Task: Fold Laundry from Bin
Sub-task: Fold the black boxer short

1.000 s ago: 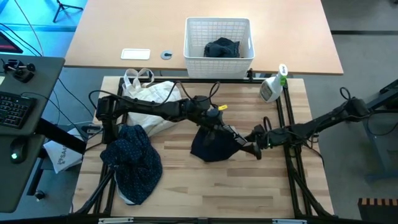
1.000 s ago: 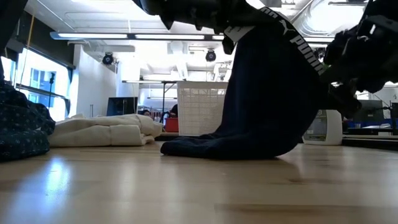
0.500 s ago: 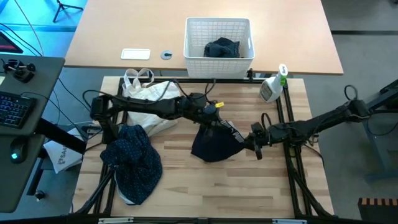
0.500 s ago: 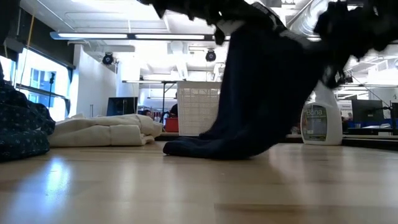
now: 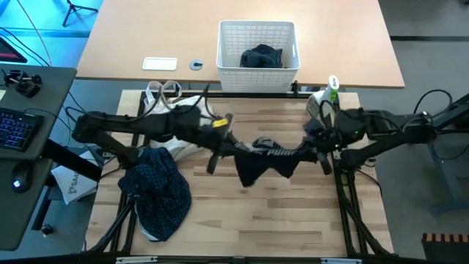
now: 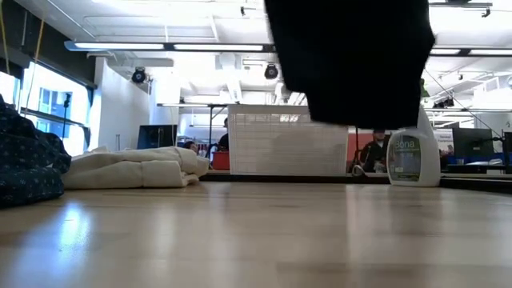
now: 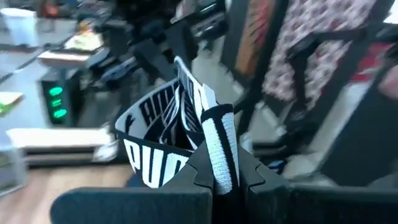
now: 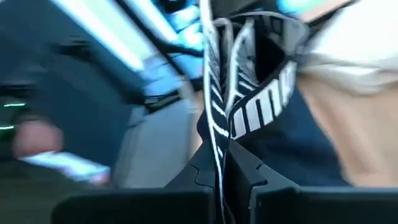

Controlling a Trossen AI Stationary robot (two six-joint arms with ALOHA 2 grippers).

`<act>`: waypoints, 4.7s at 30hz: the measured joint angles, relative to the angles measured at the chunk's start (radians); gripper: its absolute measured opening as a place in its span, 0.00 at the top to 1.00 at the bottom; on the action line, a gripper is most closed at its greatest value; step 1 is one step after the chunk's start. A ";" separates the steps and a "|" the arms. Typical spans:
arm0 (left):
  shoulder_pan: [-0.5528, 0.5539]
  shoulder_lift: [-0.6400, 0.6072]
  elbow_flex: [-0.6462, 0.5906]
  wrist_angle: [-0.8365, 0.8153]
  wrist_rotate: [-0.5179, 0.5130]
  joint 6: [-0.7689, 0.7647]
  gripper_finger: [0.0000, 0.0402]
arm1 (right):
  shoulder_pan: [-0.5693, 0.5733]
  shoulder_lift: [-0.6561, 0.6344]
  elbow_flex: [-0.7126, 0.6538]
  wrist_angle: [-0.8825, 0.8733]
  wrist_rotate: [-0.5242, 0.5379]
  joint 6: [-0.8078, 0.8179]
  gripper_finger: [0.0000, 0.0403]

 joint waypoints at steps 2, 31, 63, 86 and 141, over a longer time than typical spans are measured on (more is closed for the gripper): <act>-0.024 -0.014 0.000 0.016 0.002 -0.032 1.00 | 0.001 0.060 0.060 -0.002 -0.088 -0.005 0.99; 0.130 0.255 -0.058 -0.267 -0.222 0.352 1.00 | -0.243 0.274 -0.237 -0.106 0.267 -0.468 1.00; 0.093 0.373 -0.222 -0.220 -0.441 -0.308 1.00 | -0.508 0.357 -0.478 0.189 -0.029 -0.331 1.00; 0.208 0.383 -0.279 -0.285 -0.291 -0.456 0.82 | -0.569 0.639 -0.394 0.161 0.036 -0.253 0.80; 0.178 0.428 -0.275 -0.172 -0.079 -0.557 0.87 | -0.476 0.422 -0.666 0.377 -0.062 0.177 0.38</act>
